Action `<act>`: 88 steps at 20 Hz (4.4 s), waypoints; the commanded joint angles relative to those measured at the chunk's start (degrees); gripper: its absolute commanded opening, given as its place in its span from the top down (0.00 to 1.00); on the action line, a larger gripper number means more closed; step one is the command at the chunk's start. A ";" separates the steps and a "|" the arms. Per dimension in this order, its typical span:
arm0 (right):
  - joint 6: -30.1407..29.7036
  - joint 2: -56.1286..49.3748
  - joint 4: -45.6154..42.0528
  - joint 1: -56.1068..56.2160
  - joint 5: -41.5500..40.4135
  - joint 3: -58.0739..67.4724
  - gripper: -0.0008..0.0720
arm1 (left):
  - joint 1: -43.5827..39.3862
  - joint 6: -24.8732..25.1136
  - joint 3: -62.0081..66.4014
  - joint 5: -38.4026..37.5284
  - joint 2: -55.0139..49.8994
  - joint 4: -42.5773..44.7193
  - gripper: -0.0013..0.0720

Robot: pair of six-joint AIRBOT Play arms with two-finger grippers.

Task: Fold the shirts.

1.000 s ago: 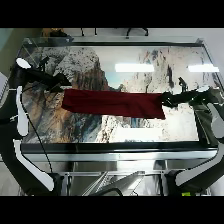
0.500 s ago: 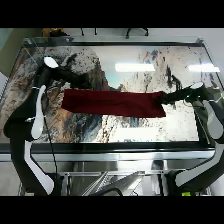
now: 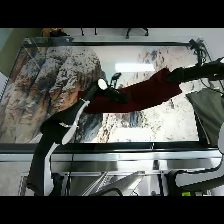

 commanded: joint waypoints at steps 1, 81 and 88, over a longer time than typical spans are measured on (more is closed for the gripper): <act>2.43 0.83 4.52 0.04 3.78 3.52 0.95 | -6.47 -2.75 0.04 11.04 -2.91 -0.02 0.97; 19.26 -12.02 16.72 -31.54 -23.12 18.73 0.95 | 30.03 6.23 -36.09 -9.97 79.28 0.13 0.97; 14.97 -9.99 19.45 -36.79 -18.71 20.11 0.95 | 30.03 6.25 -36.09 -10.08 79.30 0.15 0.97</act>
